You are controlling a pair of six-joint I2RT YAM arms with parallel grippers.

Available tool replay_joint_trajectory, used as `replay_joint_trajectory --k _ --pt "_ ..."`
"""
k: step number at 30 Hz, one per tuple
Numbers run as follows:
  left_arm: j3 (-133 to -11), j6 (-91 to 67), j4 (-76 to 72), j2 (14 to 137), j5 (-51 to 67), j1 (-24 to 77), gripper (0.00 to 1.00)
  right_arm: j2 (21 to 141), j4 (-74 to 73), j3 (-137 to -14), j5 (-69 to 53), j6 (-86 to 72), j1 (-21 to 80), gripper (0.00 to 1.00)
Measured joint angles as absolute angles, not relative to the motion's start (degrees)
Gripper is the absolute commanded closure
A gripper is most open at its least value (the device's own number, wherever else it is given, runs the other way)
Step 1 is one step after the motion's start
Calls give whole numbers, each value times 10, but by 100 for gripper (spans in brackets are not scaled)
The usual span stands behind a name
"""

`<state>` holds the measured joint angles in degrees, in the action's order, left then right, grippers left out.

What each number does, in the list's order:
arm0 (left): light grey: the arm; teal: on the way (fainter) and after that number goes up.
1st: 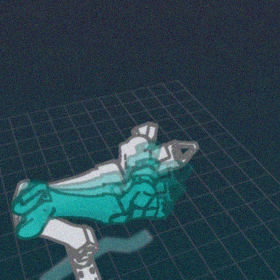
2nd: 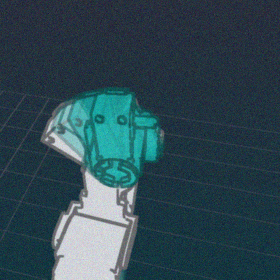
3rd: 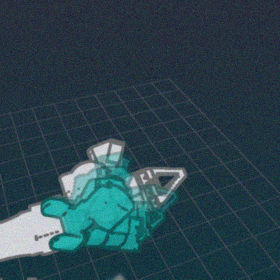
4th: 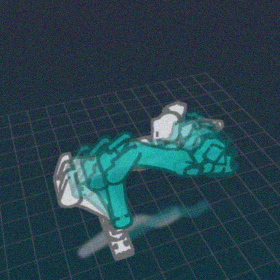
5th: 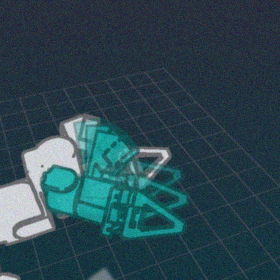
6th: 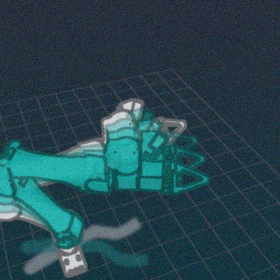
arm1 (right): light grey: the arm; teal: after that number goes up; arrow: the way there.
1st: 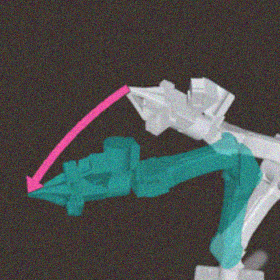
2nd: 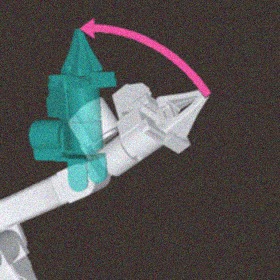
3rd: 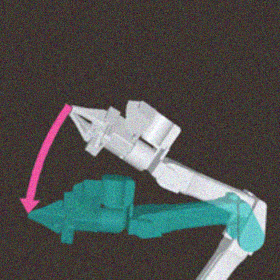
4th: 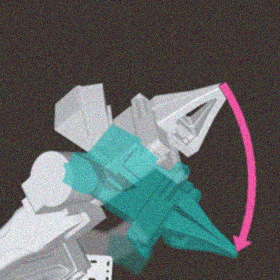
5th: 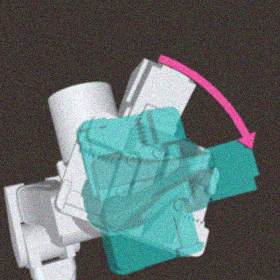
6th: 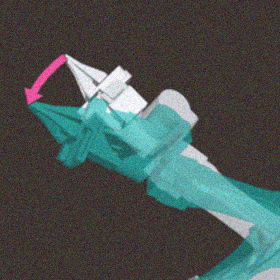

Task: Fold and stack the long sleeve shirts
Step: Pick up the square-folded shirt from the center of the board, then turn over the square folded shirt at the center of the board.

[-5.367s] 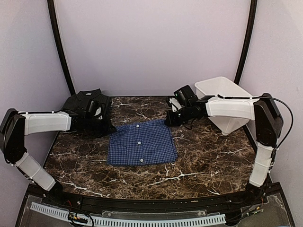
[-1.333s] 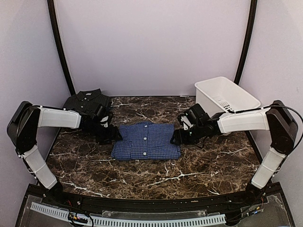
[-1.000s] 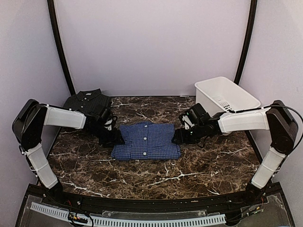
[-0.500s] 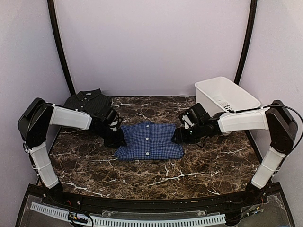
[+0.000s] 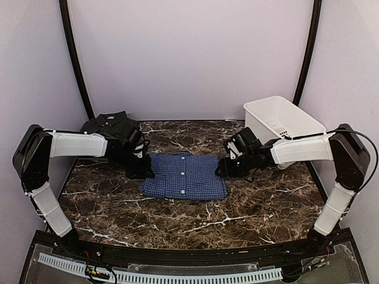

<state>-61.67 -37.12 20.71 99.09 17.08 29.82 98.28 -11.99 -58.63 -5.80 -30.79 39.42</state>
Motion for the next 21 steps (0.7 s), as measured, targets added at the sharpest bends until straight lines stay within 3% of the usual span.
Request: replay_joint_trajectory --k 6,21 --pt "-629 -334 264 926 168 276 100 1004 -119 -614 -67 -310 396 68" --pt "-678 -264 367 897 165 259 100 1108 -121 -701 -79 -312 433 72"
